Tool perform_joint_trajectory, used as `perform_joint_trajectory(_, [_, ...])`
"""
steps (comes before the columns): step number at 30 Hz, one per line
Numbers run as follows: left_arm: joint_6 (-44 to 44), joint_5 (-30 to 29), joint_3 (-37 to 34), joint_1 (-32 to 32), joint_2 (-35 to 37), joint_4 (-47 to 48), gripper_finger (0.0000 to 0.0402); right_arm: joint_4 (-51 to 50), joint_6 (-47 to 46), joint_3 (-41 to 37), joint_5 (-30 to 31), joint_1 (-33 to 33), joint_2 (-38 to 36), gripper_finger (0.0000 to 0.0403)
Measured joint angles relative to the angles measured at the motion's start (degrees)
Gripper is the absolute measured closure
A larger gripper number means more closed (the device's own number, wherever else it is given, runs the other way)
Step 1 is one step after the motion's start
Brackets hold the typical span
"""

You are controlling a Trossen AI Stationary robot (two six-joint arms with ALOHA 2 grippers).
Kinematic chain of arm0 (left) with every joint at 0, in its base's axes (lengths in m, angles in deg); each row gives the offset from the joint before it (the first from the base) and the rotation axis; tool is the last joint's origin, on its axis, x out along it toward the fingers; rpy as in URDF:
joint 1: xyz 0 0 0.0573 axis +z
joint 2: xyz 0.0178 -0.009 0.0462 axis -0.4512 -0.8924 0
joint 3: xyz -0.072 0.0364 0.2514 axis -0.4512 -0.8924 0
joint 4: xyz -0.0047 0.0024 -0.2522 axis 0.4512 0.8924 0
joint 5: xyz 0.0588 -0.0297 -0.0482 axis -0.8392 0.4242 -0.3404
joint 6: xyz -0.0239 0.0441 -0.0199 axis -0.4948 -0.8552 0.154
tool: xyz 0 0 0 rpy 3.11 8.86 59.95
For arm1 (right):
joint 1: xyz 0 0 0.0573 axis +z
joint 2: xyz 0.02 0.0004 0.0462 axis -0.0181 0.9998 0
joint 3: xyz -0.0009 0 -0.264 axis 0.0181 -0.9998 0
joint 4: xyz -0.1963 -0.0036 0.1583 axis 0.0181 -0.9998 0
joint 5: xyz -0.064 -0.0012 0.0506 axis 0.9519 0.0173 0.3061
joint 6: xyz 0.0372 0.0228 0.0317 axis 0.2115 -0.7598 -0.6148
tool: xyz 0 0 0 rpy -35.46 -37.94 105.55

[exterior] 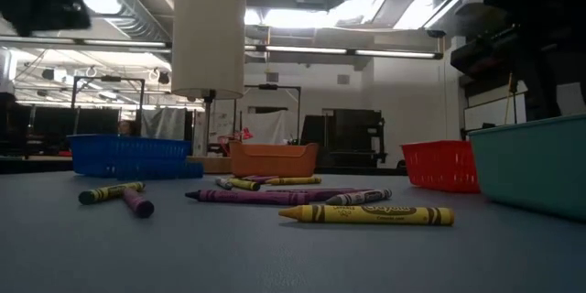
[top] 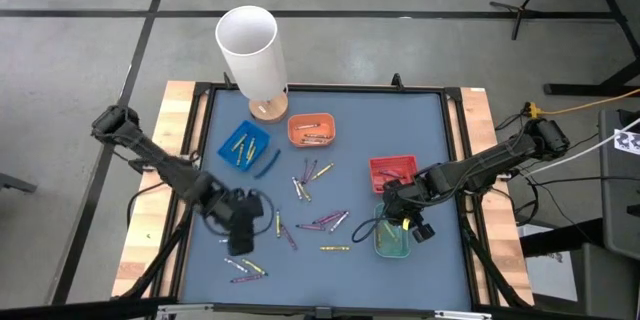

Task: Sort crayons
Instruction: Put the gray crayon into the orange bin

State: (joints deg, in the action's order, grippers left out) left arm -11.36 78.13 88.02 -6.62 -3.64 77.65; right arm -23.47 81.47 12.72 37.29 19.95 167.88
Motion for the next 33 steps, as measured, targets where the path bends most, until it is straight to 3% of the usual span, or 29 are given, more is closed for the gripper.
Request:
perform_joint_trajectory(11, [0.02, -11.61, 0.02, -13.87, -1.83, 0.43, 0.0316, 0.00, 0.00, 0.00, 0.00, 0.00, 0.00, 0.0283])
perform_joint_trajectory(33, [-0.02, -10.94, 0.04, -15.34, -20.01, 4.75, 0.0316, 0.04, 0.00, 0.00, 0.00, 0.00, 0.00, 0.0283])
